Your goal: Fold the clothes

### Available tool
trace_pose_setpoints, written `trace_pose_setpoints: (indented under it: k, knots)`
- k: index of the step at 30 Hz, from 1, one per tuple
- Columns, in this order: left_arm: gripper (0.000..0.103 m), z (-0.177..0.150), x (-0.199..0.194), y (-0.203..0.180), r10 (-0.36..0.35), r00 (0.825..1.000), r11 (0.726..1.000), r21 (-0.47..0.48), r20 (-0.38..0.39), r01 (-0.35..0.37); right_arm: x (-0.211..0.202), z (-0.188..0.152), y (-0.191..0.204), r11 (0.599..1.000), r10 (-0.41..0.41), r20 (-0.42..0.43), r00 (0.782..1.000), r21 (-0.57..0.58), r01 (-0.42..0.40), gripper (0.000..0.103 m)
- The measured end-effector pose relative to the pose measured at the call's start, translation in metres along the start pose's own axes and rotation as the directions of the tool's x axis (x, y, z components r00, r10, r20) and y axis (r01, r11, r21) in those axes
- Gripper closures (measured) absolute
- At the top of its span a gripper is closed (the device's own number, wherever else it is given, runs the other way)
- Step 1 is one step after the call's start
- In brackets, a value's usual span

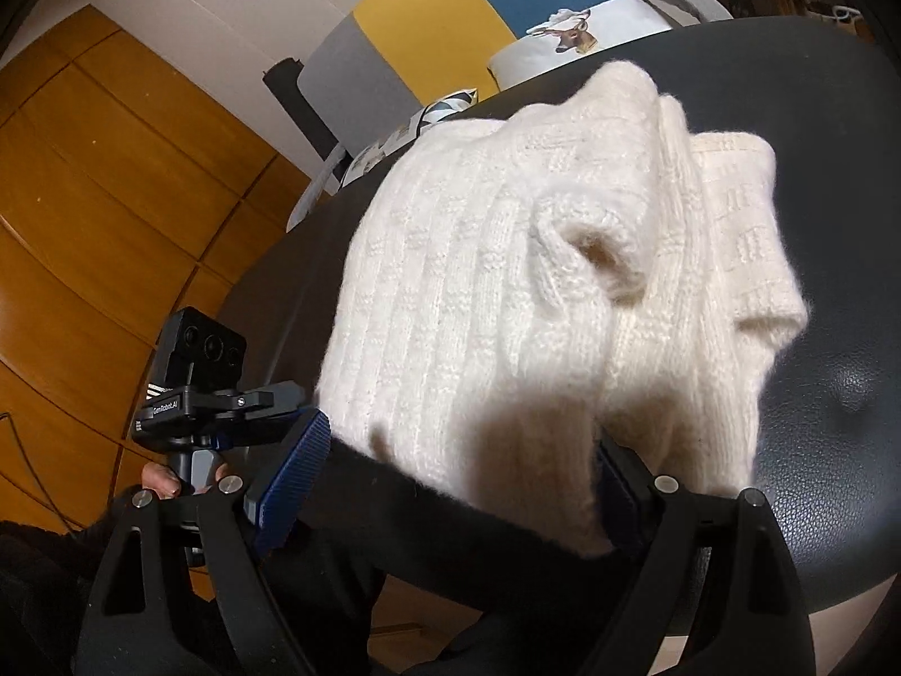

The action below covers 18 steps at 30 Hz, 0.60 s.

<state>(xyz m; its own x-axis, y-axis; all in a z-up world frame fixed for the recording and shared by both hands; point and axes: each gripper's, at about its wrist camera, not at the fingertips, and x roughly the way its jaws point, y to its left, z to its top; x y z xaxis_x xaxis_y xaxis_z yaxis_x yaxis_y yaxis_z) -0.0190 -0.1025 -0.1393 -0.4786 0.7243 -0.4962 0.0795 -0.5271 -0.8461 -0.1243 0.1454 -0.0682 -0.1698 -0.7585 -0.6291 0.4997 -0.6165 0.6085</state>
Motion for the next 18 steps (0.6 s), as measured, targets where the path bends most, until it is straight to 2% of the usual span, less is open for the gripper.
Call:
trace_pose_setpoints:
  k: [2, 6, 9, 11, 14, 18]
  knots:
    - [0.083, -0.004, -0.001, -0.001, 0.020, 1.000, 1.000, 0.001, 0.011, -0.020, 0.000, -0.002, -0.003, 1.000, -0.022, 0.005, 1.000, -0.010, 0.022, 0.015]
    - [0.085, -0.010, -0.019, -0.022, 0.087, 0.993, 0.992, 0.084, 0.083, -0.094, -0.004, -0.002, 0.005, 0.993, -0.095, 0.020, 0.995, -0.071, 0.096, 0.020]
    - [0.085, -0.009, -0.023, -0.025, 0.195, 0.977, 0.970, 0.129, 0.086, -0.205, -0.017, -0.006, 0.008, 0.992, -0.085, 0.044, 0.995, -0.095, 0.089, 0.021]
    - [0.082, -0.010, -0.022, -0.020, 0.274, 0.959, 0.949, 0.141, 0.072, -0.281, -0.025, -0.013, 0.003, 0.994, -0.059, 0.041, 0.997, -0.092, 0.063, 0.021]
    - [0.077, -0.009, -0.035, -0.016, 0.237, 0.968, 0.965, 0.093, 0.084, -0.244, -0.035, -0.023, -0.003, 0.996, -0.021, 0.035, 0.999, -0.086, 0.024, 0.021]
    - [0.073, 0.001, -0.050, -0.033, 0.234, 0.959, 0.953, 0.157, 0.163, -0.259, -0.049, -0.035, -0.012, 0.997, 0.030, 0.028, 0.999, -0.078, -0.027, 0.019]
